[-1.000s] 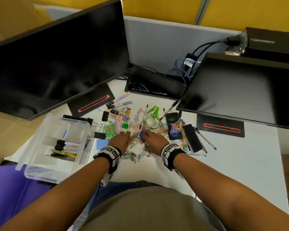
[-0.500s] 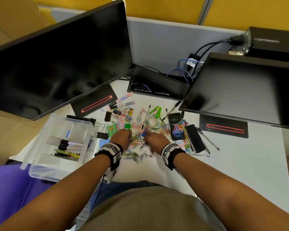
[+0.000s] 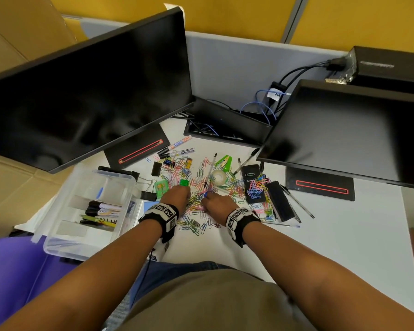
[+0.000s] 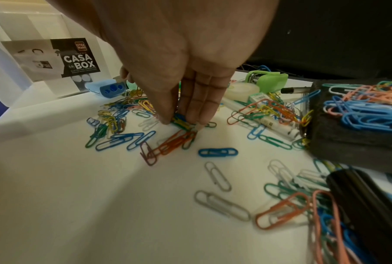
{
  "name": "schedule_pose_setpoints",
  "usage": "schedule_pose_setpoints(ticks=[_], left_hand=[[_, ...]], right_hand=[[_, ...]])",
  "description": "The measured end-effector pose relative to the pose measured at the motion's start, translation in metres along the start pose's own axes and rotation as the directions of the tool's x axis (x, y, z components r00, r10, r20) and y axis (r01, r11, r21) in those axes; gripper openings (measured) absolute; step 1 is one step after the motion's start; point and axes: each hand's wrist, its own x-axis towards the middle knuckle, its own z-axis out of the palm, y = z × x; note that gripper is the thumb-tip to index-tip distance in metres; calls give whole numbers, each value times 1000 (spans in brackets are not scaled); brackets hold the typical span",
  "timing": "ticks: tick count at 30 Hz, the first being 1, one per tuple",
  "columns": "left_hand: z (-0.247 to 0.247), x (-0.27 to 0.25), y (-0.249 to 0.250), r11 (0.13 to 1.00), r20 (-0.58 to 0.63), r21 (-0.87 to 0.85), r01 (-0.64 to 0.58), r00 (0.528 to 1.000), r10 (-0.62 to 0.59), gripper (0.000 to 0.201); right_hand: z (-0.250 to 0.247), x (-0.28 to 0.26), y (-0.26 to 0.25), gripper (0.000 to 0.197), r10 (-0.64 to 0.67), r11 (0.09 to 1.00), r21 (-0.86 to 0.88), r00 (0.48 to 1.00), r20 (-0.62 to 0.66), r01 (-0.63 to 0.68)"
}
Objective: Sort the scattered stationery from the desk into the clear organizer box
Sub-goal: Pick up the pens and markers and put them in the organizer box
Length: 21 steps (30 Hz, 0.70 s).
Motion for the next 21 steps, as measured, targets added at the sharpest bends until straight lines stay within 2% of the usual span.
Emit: schedule_pose_setpoints(ticks=[5, 11, 18, 21], left_hand=[[-9, 1, 3, 1000, -8, -7, -13, 1000, 13, 14], [-19, -1, 0, 994, -44, -110, 1, 999, -6, 14], [-38, -22, -17, 970, -148, -244, 26, 987, -63, 4], [-53, -33, -30, 959, -225, -282, 24, 970, -91, 8]], right_hand=[[-8, 3, 1, 16, 33, 999, 0, 999, -9, -33], [-24, -3, 7, 14, 98, 987, 130, 994, -44, -91], [-58, -3, -5, 17, 136, 960, 268, 968, -210, -77], [-77, 7, -23, 14, 138, 947, 316, 959, -246, -55]])
